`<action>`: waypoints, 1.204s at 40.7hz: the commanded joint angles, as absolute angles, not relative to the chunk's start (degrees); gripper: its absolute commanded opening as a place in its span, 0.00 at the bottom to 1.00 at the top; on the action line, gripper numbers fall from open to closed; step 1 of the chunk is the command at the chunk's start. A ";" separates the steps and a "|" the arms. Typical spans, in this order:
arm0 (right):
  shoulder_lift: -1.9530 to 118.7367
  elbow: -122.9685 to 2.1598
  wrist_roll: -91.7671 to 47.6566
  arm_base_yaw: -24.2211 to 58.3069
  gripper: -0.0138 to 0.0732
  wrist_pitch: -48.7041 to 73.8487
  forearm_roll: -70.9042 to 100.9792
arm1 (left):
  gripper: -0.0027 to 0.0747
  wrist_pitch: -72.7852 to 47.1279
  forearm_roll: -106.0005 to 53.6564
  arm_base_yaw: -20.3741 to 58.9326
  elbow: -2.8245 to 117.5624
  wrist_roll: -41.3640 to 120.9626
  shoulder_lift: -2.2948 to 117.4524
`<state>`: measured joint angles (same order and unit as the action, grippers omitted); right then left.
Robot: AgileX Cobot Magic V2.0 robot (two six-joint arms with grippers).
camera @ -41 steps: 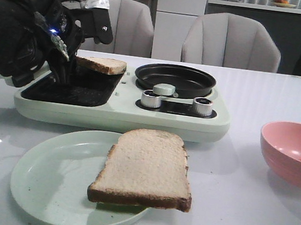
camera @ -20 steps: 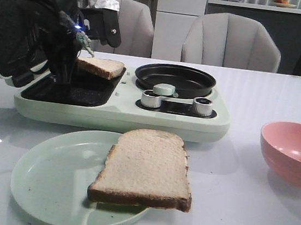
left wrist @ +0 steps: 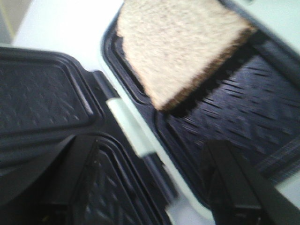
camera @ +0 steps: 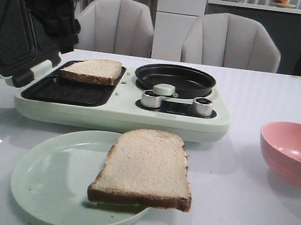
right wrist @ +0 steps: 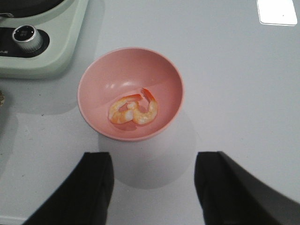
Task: Make breakfast with bread and shrimp
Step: 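Withdraw the left gripper from the sandwich maker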
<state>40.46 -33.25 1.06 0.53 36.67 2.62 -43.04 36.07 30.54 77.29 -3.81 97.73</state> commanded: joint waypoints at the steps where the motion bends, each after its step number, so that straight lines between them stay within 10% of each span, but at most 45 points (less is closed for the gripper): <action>1: 40.70 -34.77 0.98 0.46 0.73 32.64 2.59 | 0.69 -44.82 27.52 30.78 79.08 0.00 90.91; 49: 40.70 -34.77 0.98 0.46 0.73 32.43 2.62 | 0.69 -39.59 -4.09 30.78 34.17 1.54 31.43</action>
